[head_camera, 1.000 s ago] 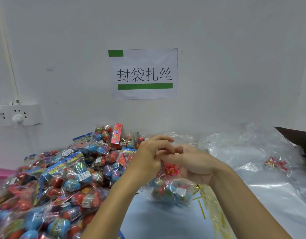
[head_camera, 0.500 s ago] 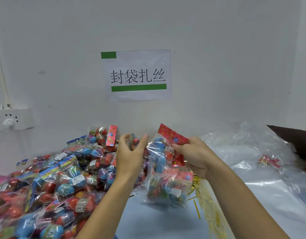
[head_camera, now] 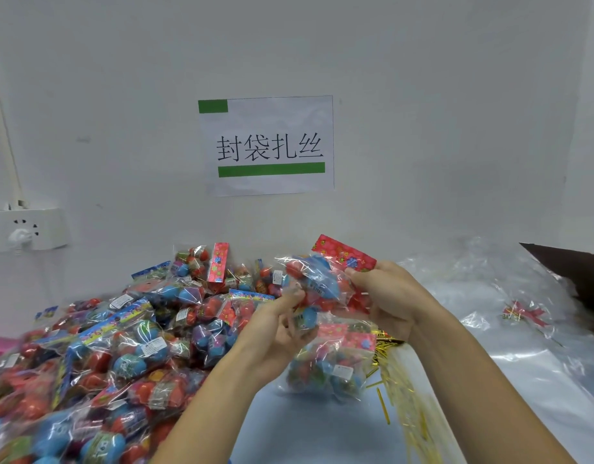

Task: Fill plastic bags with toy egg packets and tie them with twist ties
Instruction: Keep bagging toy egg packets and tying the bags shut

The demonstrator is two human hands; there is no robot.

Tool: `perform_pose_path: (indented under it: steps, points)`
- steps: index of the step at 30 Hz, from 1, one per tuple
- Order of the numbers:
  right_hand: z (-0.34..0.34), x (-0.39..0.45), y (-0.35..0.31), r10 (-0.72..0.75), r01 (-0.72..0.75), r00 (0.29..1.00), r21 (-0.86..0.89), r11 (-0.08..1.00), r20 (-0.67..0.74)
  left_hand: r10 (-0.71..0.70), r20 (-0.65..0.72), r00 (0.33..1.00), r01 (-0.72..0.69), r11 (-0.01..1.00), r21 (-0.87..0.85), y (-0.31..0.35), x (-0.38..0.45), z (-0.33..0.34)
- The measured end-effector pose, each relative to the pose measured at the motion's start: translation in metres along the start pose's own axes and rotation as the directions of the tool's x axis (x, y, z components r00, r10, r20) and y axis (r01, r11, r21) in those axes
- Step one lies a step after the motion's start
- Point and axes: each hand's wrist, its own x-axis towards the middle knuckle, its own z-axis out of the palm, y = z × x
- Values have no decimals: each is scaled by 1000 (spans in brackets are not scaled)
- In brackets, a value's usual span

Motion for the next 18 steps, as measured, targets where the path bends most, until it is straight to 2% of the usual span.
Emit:
perform_pose_path:
  steps: [3,9,12,18]
  points:
    - [1,7,7,-63,41,988,-153,987,-138,62,15,998,-62,998,-9,3,-1,2]
    - [10,13,18,-212,82,903,-334,939,-373,87,-155,984,-100,992,-80,3,2,5]
    - [12,11,20,-288,115,874,-409,905,-392,99,-172,980,-117,988,-99,3,3,3]
    - [21,13,24,-245,121,897,-328,937,-368,95,-101,990,-111,981,-160,3,2,2]
